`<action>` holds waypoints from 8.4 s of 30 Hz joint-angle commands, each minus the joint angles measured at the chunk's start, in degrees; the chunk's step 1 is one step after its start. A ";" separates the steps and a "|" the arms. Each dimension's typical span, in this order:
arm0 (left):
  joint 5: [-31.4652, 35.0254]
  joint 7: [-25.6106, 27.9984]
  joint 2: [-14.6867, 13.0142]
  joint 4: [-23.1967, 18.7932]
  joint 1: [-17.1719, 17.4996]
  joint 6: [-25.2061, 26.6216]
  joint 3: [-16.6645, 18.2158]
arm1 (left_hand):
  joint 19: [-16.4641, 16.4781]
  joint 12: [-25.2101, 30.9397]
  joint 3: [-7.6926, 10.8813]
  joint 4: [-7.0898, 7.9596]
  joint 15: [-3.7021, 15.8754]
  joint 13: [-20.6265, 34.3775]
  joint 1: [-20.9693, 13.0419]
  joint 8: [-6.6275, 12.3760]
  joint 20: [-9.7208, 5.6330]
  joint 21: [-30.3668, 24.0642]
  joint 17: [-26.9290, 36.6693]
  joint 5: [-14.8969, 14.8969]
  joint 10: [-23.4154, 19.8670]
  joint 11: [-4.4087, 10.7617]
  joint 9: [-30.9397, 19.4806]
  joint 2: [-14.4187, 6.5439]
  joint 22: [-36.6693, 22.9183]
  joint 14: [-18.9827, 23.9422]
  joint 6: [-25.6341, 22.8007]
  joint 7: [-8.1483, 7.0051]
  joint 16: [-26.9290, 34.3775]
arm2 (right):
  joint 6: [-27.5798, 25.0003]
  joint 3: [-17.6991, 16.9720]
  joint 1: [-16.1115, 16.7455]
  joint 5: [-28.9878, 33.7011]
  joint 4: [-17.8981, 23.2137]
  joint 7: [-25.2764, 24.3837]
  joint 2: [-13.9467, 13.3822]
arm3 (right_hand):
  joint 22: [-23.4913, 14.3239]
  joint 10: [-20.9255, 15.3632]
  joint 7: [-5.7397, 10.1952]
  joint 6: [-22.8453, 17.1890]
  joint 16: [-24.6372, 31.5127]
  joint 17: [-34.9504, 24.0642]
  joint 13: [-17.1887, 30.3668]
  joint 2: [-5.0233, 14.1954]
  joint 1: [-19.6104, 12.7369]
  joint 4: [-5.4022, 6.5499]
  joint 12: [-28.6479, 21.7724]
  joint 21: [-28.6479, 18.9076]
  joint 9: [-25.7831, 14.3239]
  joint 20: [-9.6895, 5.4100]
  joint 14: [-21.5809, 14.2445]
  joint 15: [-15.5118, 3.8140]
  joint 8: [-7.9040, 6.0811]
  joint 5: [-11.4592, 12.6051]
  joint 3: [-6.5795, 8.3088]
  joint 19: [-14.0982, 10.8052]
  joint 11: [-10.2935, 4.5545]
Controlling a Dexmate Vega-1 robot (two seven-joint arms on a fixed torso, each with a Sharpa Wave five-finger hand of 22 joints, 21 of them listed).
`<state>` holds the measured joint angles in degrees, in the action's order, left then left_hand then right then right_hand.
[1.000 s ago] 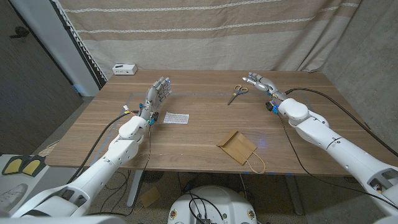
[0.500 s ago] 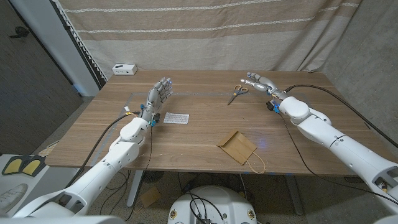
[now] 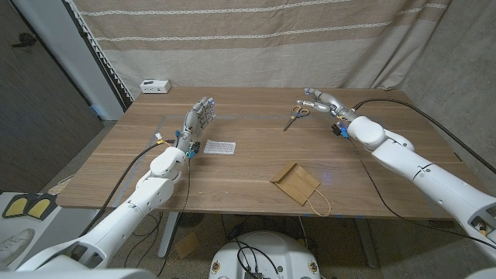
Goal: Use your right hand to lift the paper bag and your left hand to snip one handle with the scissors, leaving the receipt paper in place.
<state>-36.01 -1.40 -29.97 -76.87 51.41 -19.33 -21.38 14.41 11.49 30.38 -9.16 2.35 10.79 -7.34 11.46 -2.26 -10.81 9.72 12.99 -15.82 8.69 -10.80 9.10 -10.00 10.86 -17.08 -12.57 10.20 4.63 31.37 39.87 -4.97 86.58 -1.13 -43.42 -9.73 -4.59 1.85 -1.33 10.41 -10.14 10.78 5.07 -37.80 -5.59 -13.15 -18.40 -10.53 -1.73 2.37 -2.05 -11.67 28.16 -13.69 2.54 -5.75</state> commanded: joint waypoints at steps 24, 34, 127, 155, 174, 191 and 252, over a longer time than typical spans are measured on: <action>1.74 3.33 0.23 -1.25 1.44 -0.36 0.08 | -1.27 0.60 -0.41 0.18 9.73 0.13 -0.75 0.16 -6.82 0.00 0.29 0.30 -0.78 -0.06 -0.16 -0.11 -0.19 -1.12 -1.27 0.00 -0.11 | -0.71 5.53 -6.20 15.06 1.34 4.92 -1.86 | -0.32 0.46 1.40 0.67 -0.05 0.04 0.17 1.88 -4.84 -1.60 0.16 2.39 -0.18 -4.80 1.13 -6.72 0.09 0.57 1.22 -0.69 -1.87; 1.08 2.05 -0.97 -3.44 2.28 0.76 -0.05 | -1.58 0.84 -0.62 0.21 9.59 0.13 -0.88 0.29 -7.39 -0.08 0.28 0.34 -1.49 -0.02 -0.16 -0.14 -0.19 -1.87 -1.90 0.02 -0.07 | -0.71 6.62 -8.31 18.59 1.14 7.55 -2.43 | -0.32 0.52 1.47 0.83 -0.06 0.06 0.17 2.49 -5.92 -1.90 0.19 2.73 -0.18 -5.06 1.17 -6.95 0.12 0.94 1.74 -0.83 -1.99; 4.06 9.55 -1.27 -8.42 6.76 0.39 1.56 | -0.04 1.44 -1.77 0.37 9.92 0.13 -1.68 -0.01 -8.38 -0.44 0.24 0.40 -4.75 0.29 -0.14 -0.37 -0.14 0.14 -1.33 0.48 0.10 | 12.66 16.80 -24.53 35.44 -16.99 14.49 3.76 | -0.68 -2.75 5.98 -6.48 0.91 -0.67 1.25 4.27 -19.86 -2.00 -1.91 5.91 -0.95 -8.39 -5.63 -10.24 -2.48 2.94 6.60 -8.07 -4.26; 4.87 10.48 -0.97 -8.67 6.60 0.85 1.19 | -0.04 1.32 -1.92 0.28 9.94 0.14 -1.99 -0.03 -8.40 -0.40 0.23 0.46 -4.71 0.27 -0.13 -0.34 -0.13 0.05 -1.39 0.33 0.04 | 17.18 22.01 -30.35 38.55 -24.44 16.93 6.44 | -0.70 -4.46 7.11 -7.77 0.82 -0.66 1.95 5.06 -23.24 -1.91 -3.13 5.75 -1.53 -9.85 -5.81 -10.45 -2.82 2.89 8.71 -10.00 -5.60; 5.05 11.14 -1.19 -9.71 7.27 1.39 1.20 | -0.03 1.27 -2.08 0.32 9.92 0.15 -2.07 0.00 -8.39 -0.39 0.25 0.48 -4.74 0.27 -0.12 -0.35 -0.14 0.23 -1.56 0.42 0.10 | 18.57 25.17 -33.50 41.45 -29.62 15.41 8.36 | -0.69 -4.53 6.96 -3.72 0.96 -0.78 2.37 5.53 -25.79 -1.82 -3.47 6.12 -2.04 -9.77 -6.72 -10.69 -1.45 2.71 10.56 -10.44 -5.75; 4.91 11.68 -1.16 -10.54 7.88 1.85 1.22 | -0.02 1.27 -2.22 0.37 9.95 0.15 -2.12 0.02 -8.39 -0.39 0.25 0.48 -4.89 0.22 -0.12 -0.39 -0.14 0.24 -1.70 0.39 0.08 | 21.24 27.70 -35.73 42.15 -34.38 12.89 9.98 | -0.72 -5.66 7.32 -4.51 1.05 -0.87 2.64 5.61 -27.82 -1.96 -4.13 6.25 -2.35 -9.63 -7.21 -10.80 -2.03 2.54 12.07 -10.64 -5.99; 5.09 12.10 -0.97 -11.09 8.52 1.71 1.17 | -0.01 1.27 -2.70 0.56 9.95 0.17 -2.03 0.06 -8.47 -0.38 0.27 0.41 -5.27 0.36 -0.13 -0.52 -0.15 0.31 -2.20 0.66 0.07 | 23.44 38.82 -43.00 47.99 -49.93 5.10 17.21 | -0.78 -7.73 7.16 -12.86 1.58 -1.12 2.32 4.95 -29.40 -0.31 -4.94 6.03 -3.18 -10.11 -9.72 -10.72 -5.23 0.62 13.92 -12.46 -5.47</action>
<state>-30.74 10.82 -31.05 -88.22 59.99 -17.66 -20.17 13.80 12.53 27.94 -8.45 2.35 10.79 -8.78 11.24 -2.26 -11.02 9.72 12.99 -20.73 8.91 -10.80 8.71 -9.99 10.66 -19.03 -11.86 10.20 27.99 67.03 -1.20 41.70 41.22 6.64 -28.31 -10.26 -11.63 8.91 -13.73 11.75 -11.18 13.04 10.41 -66.82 -6.00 -17.81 -11.98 -13.47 -2.14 -6.87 -2.05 -16.55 28.80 0.10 -9.54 -11.30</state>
